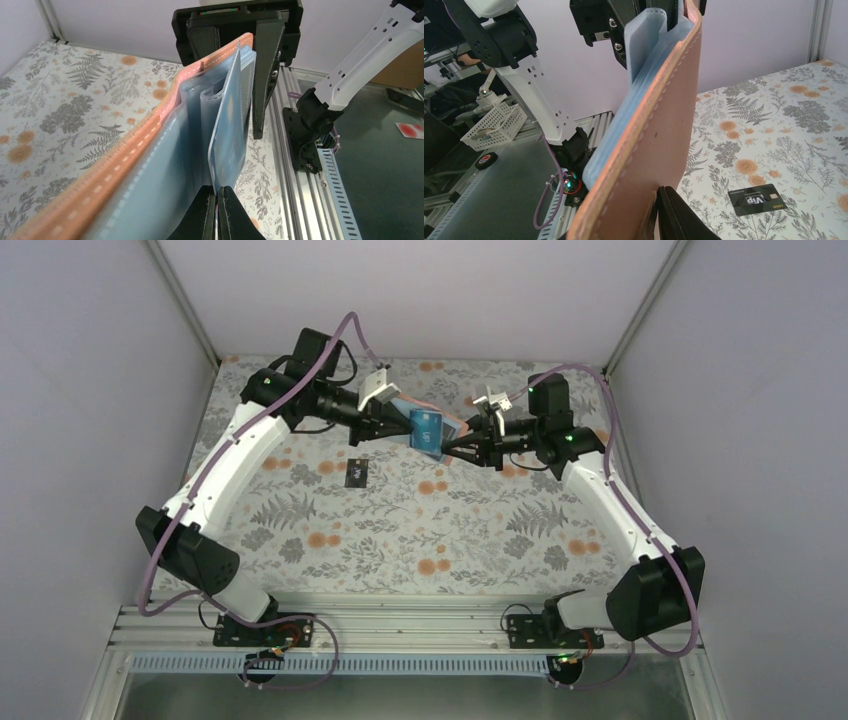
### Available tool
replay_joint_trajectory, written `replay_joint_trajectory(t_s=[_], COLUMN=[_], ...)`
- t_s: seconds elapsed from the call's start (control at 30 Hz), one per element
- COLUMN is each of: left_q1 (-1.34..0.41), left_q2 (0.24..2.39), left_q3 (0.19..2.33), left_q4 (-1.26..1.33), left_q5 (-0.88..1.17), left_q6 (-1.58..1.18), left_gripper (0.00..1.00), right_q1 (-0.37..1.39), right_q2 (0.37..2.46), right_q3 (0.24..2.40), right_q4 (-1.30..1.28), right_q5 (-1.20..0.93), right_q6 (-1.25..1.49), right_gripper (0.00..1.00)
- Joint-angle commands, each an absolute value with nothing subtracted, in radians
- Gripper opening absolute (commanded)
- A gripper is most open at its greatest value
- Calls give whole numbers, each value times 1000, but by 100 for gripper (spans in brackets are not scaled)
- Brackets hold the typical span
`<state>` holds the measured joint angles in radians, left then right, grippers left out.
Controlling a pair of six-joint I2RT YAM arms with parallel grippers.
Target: Take the credit cards out of the card holder
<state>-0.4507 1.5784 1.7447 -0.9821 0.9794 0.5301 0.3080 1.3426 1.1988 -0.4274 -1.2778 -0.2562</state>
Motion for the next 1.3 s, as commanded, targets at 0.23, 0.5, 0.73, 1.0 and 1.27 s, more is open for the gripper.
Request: replay_joint_trajectory(t_s=[0.23,0.5,0.73,1.0,1.27], left_q1=[-475,-471,-437,-397,-405], left_q2=[1582,1586,1595,1588,1614], left_q3=[1725,1741,1775,1773,1790], left_q4=[-920,-994,-1043,-1058,-1066], left_q5=[966,910,905,915,992], left_q6=[507,579,631,655,660], left_gripper=[2,2,2,2,2], right_q1=[318,316,305,301,302], right_q2=[1331,1320,1308,1308,1308], right_q3=[1206,1208,1197,1193,1192], right_q4=[-358,-377,-356,-351,-354], right_q5=[-1285,-1267,-1246,-1249,-1275], right_q6=[-185,-207,-192,-186,-195], right_gripper=[11,4,4,4,4])
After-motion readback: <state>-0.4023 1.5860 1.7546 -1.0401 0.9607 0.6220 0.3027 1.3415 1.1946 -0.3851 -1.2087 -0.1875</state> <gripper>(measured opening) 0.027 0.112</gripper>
